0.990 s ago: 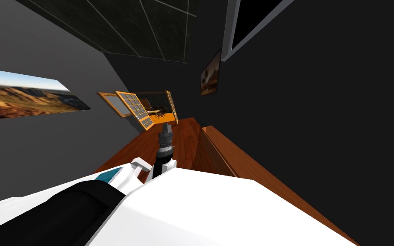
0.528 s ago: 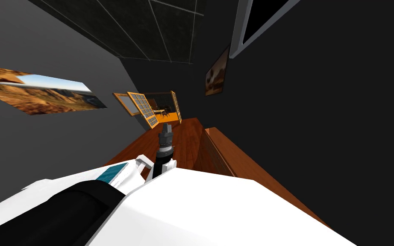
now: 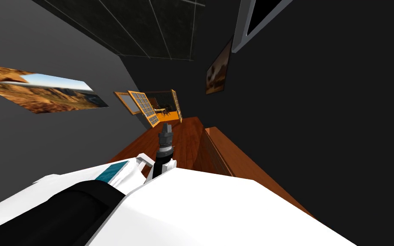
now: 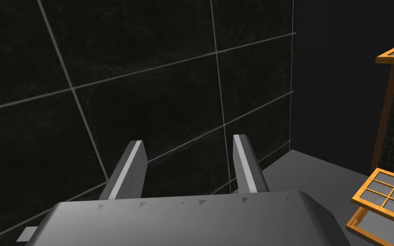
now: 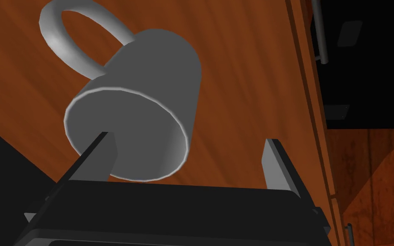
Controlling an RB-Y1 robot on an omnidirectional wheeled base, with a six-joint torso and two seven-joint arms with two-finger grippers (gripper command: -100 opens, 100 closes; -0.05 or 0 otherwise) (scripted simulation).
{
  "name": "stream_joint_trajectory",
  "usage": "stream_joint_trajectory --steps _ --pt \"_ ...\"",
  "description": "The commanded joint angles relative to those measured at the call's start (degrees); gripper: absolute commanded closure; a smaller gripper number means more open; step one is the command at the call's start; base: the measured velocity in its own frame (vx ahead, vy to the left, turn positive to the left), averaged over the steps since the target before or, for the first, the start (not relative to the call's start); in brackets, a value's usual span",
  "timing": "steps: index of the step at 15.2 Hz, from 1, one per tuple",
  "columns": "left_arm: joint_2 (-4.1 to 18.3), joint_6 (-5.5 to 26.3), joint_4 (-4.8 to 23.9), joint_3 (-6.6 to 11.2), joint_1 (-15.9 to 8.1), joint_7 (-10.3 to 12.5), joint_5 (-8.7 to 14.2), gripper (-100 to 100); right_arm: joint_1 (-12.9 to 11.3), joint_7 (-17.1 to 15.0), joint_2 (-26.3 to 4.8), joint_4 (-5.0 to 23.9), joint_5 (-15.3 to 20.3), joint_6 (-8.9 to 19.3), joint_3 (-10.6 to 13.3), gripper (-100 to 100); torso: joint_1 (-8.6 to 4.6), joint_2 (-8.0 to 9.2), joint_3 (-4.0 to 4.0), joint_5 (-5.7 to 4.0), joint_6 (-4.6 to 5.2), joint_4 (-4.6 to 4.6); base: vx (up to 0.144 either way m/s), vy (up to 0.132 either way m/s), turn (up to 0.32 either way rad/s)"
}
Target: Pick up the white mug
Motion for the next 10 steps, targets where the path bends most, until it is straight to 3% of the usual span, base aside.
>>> stream_joint_trajectory --steps 1,2,6,9,10 --pt "0.0 0.0 0.0 0.00 0.0 0.0 0.0 0 0.0 0.0 0.0 0.0 0.0 0.0 0.0 -100 0.00 0.00 0.00 0.00 0.00 0.00 -0.026 -0.041 0.025" --pt "0.0 0.0 0.0 0.00 0.0 0.0 0.0 0 0.0 0.0 0.1 -0.1 0.0 0.3 0.0 100 0.05 0.00 0.01 0.01 0.01 0.00 -0.008 -0.015 0.004" --pt "0.0 0.0 0.0 0.00 0.0 0.0 0.0 0 0.0 -0.1 0.1 -0.2 0.0 0.3 0.0 100 0.12 -0.06 -0.03 0.01 -0.02 -0.01 -0.001 -0.002 0.000" --pt "0.0 0.0 0.0 -0.01 0.0 0.0 0.0 0 1.2 -0.2 -2.6 -0.9 -0.6 -1.5 0.0 100 0.27 -0.15 -0.09 0.07 0.00 -0.05 0.028 0.053 -0.068" --pt "0.0 0.0 0.0 -0.01 0.0 0.0 0.0 0 1.3 -0.4 -2.1 -1.7 -0.5 -0.4 -0.1 100 0.38 -0.17 -0.11 0.13 0.01 -0.06 0.017 0.045 -0.039"
